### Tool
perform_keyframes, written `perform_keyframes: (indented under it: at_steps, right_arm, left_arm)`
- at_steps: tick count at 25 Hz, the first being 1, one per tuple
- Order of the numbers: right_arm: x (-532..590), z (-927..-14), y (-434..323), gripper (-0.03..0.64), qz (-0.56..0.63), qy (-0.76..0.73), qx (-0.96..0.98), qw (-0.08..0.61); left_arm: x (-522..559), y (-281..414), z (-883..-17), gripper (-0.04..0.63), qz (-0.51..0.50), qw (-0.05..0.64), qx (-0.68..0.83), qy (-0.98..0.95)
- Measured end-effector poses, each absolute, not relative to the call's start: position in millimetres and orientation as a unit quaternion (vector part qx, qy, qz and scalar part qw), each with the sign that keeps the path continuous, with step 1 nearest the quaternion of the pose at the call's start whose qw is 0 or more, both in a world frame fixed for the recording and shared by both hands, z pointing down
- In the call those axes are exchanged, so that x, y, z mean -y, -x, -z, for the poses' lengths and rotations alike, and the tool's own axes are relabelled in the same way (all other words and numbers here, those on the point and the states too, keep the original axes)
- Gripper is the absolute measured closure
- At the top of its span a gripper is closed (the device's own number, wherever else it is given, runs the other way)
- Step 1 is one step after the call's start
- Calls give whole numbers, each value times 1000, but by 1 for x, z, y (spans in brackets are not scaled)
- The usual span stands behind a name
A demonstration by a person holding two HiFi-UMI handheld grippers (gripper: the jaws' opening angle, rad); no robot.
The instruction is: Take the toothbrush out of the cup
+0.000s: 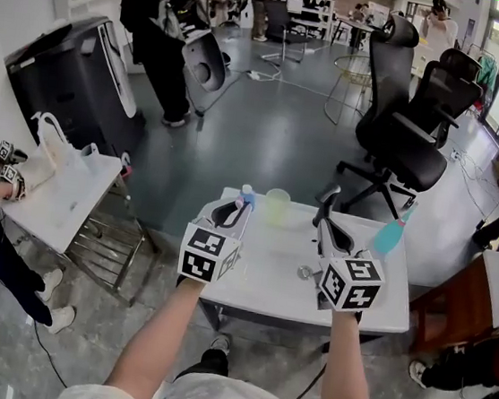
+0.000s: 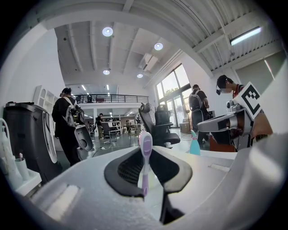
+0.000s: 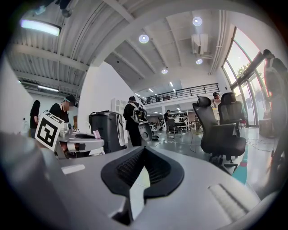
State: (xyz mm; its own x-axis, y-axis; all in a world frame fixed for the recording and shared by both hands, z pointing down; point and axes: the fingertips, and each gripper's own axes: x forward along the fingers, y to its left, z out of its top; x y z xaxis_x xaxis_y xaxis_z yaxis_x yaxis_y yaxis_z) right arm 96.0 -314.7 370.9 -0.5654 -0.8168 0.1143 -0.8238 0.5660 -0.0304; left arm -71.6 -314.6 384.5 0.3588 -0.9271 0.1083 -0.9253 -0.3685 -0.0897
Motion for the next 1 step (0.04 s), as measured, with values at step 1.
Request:
perform_keyframes:
  at_steps: [1]
  right_arm:
    - [315,-371,-97,614,-40,-465,884,44]
  left_arm:
    - [315,70,-385,549,70,6,-561,825]
